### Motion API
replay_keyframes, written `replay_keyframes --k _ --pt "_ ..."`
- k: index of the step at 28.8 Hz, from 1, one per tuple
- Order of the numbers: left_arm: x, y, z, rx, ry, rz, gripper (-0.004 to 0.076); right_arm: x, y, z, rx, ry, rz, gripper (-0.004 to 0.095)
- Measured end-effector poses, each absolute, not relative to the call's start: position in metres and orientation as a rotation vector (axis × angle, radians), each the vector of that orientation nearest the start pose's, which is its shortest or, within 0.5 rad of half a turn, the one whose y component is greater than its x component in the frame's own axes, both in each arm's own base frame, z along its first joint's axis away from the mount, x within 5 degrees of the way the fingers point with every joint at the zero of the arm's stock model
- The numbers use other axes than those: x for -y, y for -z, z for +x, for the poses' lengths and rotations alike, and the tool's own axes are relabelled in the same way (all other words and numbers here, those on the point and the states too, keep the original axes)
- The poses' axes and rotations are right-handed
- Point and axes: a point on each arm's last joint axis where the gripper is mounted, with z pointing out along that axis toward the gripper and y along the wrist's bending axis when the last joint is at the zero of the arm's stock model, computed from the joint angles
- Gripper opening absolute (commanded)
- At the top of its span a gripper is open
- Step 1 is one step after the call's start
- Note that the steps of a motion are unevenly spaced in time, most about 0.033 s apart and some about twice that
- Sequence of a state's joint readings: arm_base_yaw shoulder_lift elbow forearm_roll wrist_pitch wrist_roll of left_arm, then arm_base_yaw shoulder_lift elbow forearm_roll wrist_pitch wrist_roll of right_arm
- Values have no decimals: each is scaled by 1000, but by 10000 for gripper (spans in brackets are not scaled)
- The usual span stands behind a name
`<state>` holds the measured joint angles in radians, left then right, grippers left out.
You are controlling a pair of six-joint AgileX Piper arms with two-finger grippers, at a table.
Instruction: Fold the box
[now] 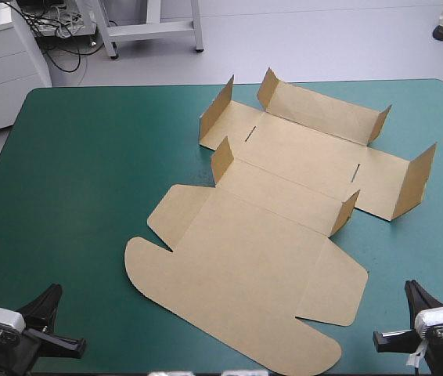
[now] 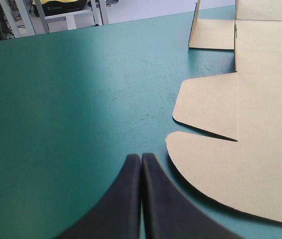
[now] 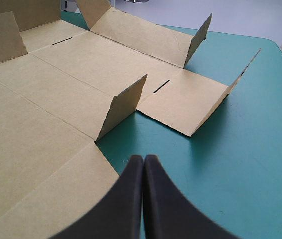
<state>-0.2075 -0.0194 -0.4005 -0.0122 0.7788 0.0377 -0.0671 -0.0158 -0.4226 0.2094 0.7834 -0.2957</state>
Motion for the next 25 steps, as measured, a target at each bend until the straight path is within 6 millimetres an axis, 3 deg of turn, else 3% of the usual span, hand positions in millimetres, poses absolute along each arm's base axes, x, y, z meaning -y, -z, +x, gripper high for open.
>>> replay_keyframes --k 14,17,20,25 --pt "3 -273 13 -1831 133 224 -32 -13 -280 11 -1806 18 -176 -17" --pt "3 -273 13 -1831 133 224 -32 -13 -280 11 -1806 18 -176 24" --pt "3 -273 13 -1831 133 224 -32 -13 -280 11 -1806 18 -176 163" --pt "3 -273 13 -1831 133 224 -32 -13 -280 11 -1806 18 -176 586"
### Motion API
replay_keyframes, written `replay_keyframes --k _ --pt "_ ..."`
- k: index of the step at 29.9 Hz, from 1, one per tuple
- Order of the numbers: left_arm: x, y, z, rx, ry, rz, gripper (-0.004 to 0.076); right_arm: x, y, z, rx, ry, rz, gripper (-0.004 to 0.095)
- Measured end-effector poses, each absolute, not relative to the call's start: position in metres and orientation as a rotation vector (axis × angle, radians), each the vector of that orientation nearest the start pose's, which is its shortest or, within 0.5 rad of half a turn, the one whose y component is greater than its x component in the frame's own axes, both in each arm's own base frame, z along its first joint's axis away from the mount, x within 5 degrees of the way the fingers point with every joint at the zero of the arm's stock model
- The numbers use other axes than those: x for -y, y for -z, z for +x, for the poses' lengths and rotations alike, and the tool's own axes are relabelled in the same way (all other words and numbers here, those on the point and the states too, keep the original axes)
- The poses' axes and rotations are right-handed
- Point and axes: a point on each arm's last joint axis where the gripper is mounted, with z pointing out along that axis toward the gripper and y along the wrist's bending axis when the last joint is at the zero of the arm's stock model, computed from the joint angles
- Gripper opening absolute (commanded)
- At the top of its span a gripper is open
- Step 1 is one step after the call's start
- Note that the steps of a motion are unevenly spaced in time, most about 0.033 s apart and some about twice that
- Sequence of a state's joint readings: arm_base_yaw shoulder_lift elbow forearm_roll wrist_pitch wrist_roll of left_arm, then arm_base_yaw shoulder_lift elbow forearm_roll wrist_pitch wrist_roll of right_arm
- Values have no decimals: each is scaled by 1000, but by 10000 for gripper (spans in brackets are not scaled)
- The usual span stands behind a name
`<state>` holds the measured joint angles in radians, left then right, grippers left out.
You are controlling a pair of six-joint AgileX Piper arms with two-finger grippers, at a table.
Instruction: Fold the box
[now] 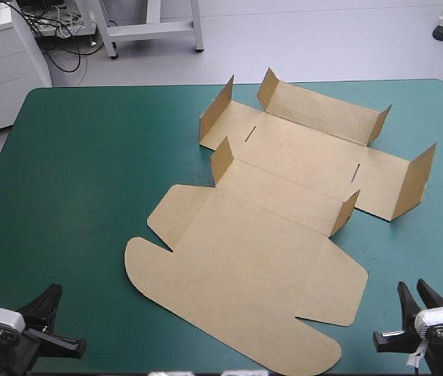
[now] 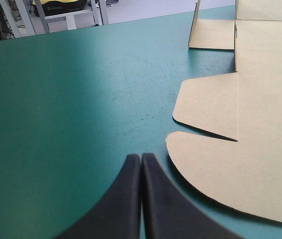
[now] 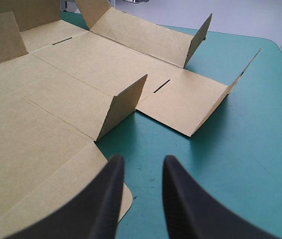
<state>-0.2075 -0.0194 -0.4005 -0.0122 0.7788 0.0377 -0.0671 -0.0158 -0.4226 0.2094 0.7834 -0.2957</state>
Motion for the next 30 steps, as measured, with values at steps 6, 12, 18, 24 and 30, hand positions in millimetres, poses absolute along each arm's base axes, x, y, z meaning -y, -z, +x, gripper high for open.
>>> replay_keyframes --k 6,12,18,24,30 --pt "3 -273 13 -1831 133 224 -32 -13 -280 11 -1808 9 -164 797" --pt "3 -273 13 -1832 133 224 -32 -10 -279 10 -1845 -53 -32 792" --pt "3 -273 13 -1831 133 224 -32 -9 -294 25 -1958 -137 82 792" --pt "3 -273 13 -1831 133 224 -32 -10 -322 51 -2030 -234 173 792" --pt "3 -273 13 -1831 133 224 -32 -10 -340 95 -2145 -315 278 792"
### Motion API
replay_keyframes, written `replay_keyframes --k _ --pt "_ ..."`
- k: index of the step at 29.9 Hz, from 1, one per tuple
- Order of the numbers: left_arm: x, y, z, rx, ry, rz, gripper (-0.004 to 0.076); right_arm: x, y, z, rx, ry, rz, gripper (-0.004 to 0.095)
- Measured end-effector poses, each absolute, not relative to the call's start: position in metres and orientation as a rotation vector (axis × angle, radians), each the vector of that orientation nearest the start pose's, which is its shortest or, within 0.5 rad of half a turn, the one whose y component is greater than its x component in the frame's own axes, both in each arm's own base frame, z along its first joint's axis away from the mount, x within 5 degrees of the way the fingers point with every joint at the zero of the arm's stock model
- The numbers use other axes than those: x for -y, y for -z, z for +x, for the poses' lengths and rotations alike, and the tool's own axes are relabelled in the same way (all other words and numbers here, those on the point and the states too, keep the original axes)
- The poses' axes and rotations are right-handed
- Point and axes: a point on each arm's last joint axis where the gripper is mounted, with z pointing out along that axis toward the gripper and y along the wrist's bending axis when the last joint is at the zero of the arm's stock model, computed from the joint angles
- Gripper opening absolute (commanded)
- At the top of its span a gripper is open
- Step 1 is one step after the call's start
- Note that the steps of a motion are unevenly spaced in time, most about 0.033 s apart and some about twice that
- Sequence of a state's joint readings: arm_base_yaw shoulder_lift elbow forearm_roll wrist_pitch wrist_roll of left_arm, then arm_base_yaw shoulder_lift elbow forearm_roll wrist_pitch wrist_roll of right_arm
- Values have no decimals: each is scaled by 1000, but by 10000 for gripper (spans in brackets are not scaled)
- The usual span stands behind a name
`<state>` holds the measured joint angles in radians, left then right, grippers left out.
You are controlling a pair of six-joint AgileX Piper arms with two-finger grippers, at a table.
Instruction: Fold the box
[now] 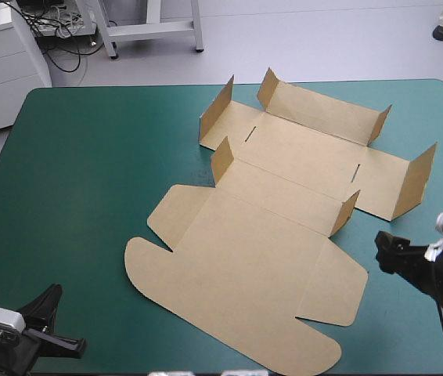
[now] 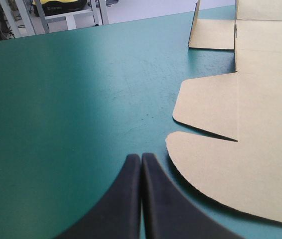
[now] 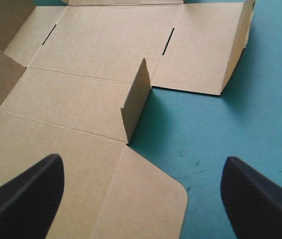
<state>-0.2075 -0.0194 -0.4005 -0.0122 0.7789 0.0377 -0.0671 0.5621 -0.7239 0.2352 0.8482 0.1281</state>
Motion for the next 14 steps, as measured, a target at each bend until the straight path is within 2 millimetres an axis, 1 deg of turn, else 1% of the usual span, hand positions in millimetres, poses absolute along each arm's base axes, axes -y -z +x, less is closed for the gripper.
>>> replay_keyframes --k 2,6,10,14 --pt "3 -273 13 -1831 133 224 -32 -10 -346 109 -2168 -353 303 792" --pt "3 -273 13 -1831 133 224 -32 -12 -353 145 -2247 -428 352 792" --pt "3 -273 13 -1831 133 224 -32 -13 -351 181 -2333 -478 396 792" --pt "3 -273 13 -1831 133 224 -32 -12 -342 215 -2430 -503 432 792"
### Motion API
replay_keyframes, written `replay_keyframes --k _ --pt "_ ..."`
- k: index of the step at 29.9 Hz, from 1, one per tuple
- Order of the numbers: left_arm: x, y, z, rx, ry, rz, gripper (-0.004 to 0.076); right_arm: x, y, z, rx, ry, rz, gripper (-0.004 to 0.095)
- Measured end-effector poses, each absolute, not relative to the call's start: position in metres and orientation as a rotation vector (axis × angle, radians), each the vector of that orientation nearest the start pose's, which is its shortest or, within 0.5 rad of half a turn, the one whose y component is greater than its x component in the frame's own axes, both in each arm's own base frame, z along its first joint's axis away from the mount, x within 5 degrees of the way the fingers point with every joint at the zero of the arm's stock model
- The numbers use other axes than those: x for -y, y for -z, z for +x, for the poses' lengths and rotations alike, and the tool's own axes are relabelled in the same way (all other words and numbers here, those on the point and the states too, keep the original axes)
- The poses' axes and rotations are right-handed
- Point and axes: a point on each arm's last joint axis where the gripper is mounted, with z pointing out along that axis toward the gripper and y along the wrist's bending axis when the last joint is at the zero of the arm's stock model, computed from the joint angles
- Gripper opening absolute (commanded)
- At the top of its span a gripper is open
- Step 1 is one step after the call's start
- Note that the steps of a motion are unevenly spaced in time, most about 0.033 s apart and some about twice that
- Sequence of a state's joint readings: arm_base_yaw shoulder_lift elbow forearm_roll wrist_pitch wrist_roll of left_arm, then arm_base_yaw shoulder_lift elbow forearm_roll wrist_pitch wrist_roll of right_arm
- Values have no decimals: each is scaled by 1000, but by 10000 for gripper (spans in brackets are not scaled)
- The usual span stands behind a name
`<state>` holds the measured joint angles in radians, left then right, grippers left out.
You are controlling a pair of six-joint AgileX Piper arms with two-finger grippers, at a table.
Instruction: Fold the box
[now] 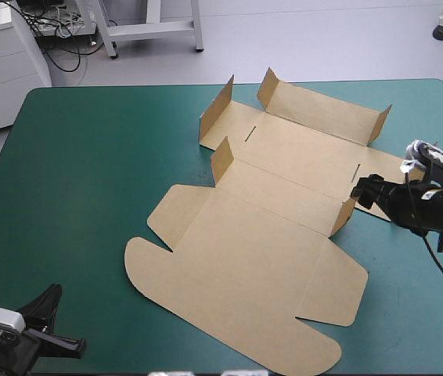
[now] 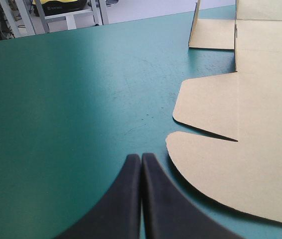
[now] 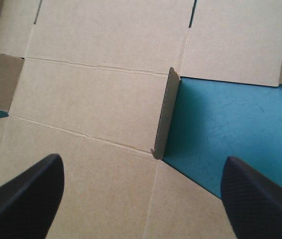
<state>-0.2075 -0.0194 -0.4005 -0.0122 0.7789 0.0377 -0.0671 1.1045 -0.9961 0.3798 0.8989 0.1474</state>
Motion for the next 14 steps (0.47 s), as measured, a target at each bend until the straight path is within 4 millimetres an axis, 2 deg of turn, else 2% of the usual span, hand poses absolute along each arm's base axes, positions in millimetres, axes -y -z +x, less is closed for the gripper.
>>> replay_keyframes --k 8,14 --pt "3 -273 13 -1831 133 224 -32 -10 -307 270 -2607 -515 500 792" --pt "3 -273 13 -1831 133 224 -32 -10 -287 297 -2669 -552 505 788"
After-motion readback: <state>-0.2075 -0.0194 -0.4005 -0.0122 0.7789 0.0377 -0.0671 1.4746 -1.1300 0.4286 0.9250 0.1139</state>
